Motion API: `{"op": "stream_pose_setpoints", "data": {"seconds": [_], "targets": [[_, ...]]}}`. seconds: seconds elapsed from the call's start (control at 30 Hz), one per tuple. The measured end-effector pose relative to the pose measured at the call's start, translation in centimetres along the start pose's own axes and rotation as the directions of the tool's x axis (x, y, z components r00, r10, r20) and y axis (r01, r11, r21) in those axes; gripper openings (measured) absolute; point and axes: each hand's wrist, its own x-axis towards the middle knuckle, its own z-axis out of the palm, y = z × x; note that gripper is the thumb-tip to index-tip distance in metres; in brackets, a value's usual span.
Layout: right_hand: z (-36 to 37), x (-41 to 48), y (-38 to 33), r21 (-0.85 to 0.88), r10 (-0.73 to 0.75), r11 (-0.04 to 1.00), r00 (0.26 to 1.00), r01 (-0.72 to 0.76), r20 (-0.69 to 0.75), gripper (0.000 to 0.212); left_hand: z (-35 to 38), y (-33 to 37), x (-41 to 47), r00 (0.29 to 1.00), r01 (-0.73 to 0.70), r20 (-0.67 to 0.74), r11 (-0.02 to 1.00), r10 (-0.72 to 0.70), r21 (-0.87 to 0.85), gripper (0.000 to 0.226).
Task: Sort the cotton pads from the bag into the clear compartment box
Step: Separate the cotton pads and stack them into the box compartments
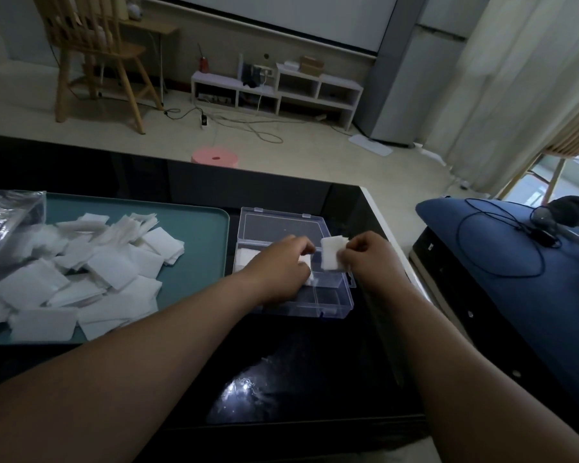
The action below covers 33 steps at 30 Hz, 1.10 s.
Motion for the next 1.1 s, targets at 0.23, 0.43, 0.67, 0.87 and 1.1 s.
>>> {"op": "stream_pose_setpoints", "data": {"seconds": [0.23, 0.43, 0.67, 0.87, 1.1], "targets": [[1.5, 1.0, 0.2, -0.142, -0.056, 0.988, 0.998, 0.053, -0.014, 0.012, 1.4, -0.2, 0.6, 0.999, 0.038, -0.03, 0.987, -0.034, 0.156, 0.04], [2.0, 0.8, -0.6, -0.322, -0.089, 0.943, 0.996, 0.082, -0.008, 0.004, 2.2, -0.6, 1.2, 1.0, 0.009, 0.02, 0.956, -0.015, 0.294, 0.048], [2.9, 0.4, -0.7, -0.604, -0.183, 0.784, 0.983, 0.144, -0.004, 0.019, 2.6, -0.8, 1.1, 0.999, -0.027, 0.029, 0.916, 0.017, 0.401, 0.046], [2.7, 0.2, -0.2, -0.653, -0.241, 0.724, 0.969, 0.222, 0.061, 0.023, 2.5, -0.6, 1.0, 0.999, -0.032, 0.035, 0.905, 0.019, 0.425, 0.043], [3.0, 0.1, -0.5, -0.731, -0.195, 0.653, 0.977, 0.196, 0.087, 0.031, 2.5, -0.5, 1.1, 0.998, -0.016, 0.059, 0.853, -0.018, 0.522, 0.045]]}}
